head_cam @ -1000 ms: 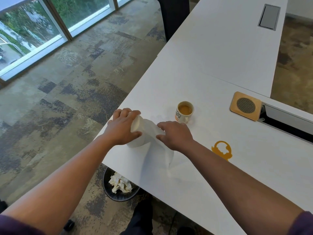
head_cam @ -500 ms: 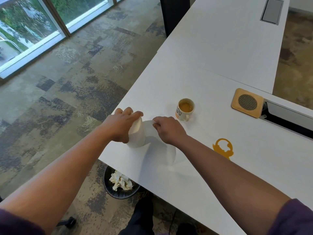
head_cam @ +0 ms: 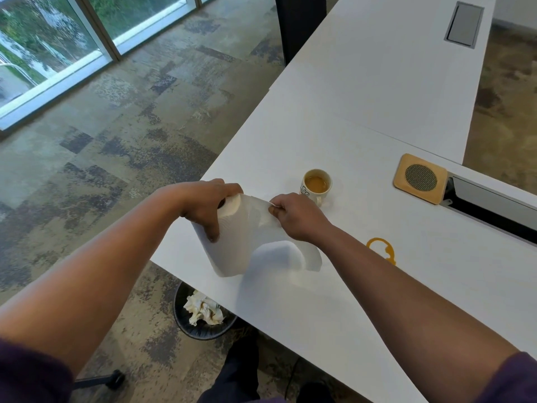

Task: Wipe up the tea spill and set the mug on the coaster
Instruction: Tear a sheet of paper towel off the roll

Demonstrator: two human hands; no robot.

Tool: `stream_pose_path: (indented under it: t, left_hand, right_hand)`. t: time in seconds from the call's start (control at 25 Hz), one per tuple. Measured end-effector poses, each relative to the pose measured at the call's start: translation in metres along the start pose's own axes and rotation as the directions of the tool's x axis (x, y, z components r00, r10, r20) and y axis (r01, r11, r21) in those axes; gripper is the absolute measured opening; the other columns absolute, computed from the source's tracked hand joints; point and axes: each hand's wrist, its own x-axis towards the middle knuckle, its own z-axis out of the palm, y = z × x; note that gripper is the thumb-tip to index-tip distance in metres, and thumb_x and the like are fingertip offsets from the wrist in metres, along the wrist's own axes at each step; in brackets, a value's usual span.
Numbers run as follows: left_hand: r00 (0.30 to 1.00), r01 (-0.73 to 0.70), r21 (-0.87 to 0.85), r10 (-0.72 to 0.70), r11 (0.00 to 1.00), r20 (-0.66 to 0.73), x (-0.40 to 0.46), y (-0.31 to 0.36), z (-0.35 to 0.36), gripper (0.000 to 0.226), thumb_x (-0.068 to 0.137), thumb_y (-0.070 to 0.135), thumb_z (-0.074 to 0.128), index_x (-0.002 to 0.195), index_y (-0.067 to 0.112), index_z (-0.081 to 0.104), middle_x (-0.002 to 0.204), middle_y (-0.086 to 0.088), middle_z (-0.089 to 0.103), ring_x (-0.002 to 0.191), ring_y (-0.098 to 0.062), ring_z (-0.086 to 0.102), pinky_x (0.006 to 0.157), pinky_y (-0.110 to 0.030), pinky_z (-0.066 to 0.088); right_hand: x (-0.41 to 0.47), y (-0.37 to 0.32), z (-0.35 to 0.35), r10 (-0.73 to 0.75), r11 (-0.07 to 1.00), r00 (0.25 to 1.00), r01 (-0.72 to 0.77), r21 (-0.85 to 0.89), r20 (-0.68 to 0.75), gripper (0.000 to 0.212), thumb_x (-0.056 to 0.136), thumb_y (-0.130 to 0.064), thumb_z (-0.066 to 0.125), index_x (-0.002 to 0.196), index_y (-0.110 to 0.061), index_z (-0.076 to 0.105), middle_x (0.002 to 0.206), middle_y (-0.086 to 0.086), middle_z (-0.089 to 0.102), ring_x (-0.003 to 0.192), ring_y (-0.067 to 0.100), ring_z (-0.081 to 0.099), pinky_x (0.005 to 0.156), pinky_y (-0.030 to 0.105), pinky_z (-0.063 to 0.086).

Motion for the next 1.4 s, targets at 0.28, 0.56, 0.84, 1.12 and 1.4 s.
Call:
stream_pose_path:
  t: [0.28, 0.56, 0.84, 1.12, 1.4]
  left_hand:
    - [0.999, -0.037, -0.056, 0.039, 0.998, 0.031, -0.006, -0.001, -0.012, 0.102, 0.056, 0.026, 0.098, 0.137, 0.04, 0.038, 0.123, 0.002, 0.048, 0.107, -0.03, 0.056, 0.09, -0.052, 0.056]
    - [0.997, -0.08, -0.114, 0.08, 0.99, -0.006, -0.012, -0.005, -0.013, 0.103, 0.054, 0.027, 0.099, 0.138, 0.036, 0.039, 0.124, 0.002, 0.052, 0.107, -0.027, 0.059, 0.09, -0.051, 0.057]
    - [0.988, -0.152, -0.233, 0.146, 0.96, -0.044, -0.016, -0.015, -0.014, 0.098, 0.053, 0.028, 0.1, 0.132, 0.038, 0.042, 0.116, 0.007, 0.063, 0.104, -0.02, 0.064, 0.084, -0.045, 0.06]
    - [0.985, -0.172, -0.309, 0.167, 0.935, -0.042, -0.023, -0.032, -0.019, 0.1, 0.046, 0.038, 0.098, 0.131, 0.039, 0.045, 0.116, 0.009, 0.066, 0.107, -0.018, 0.066, 0.088, -0.044, 0.059]
    - [0.985, -0.169, -0.329, 0.17, 0.929, -0.025, -0.024, -0.041, -0.018, 0.1, 0.045, 0.041, 0.1, 0.13, 0.041, 0.047, 0.115, 0.013, 0.066, 0.107, -0.012, 0.066, 0.087, -0.041, 0.06]
  right_hand:
    - [-0.004, 0.007, -0.005, 0.034, 0.997, 0.999, -0.033, 0.066, -0.01, 0.032, 0.1, -0.023, 0.053, 0.069, -0.021, 0.06, 0.056, -0.008, 0.05, 0.06, 0.016, 0.046, 0.06, 0.034, 0.037]
    - [-0.007, 0.019, -0.006, 0.081, 0.986, 0.995, -0.072, 0.148, -0.056, 0.026, 0.097, -0.027, 0.058, 0.073, -0.019, 0.058, 0.068, -0.005, 0.057, 0.064, 0.016, 0.051, 0.063, 0.036, 0.04]
    - [-0.013, 0.034, -0.008, 0.13, 0.99, 0.985, -0.135, 0.037, 0.114, 0.033, 0.078, -0.021, 0.078, 0.109, -0.027, 0.067, 0.105, -0.006, 0.068, 0.095, 0.018, 0.063, 0.082, 0.04, 0.056]
    - [-0.02, 0.078, 0.002, 0.355, 0.919, 0.928, -0.368, 0.139, 0.113, 0.014, 0.077, -0.012, 0.068, 0.091, -0.014, 0.071, 0.093, 0.005, 0.069, 0.086, 0.025, 0.063, 0.074, 0.041, 0.055]
    - [-0.027, 0.104, 0.015, 0.564, 0.409, 0.813, -0.43, 0.805, 0.148, 0.022, 0.082, -0.017, 0.075, 0.102, -0.021, 0.067, 0.104, 0.005, 0.07, 0.091, 0.023, 0.062, 0.08, 0.04, 0.048]
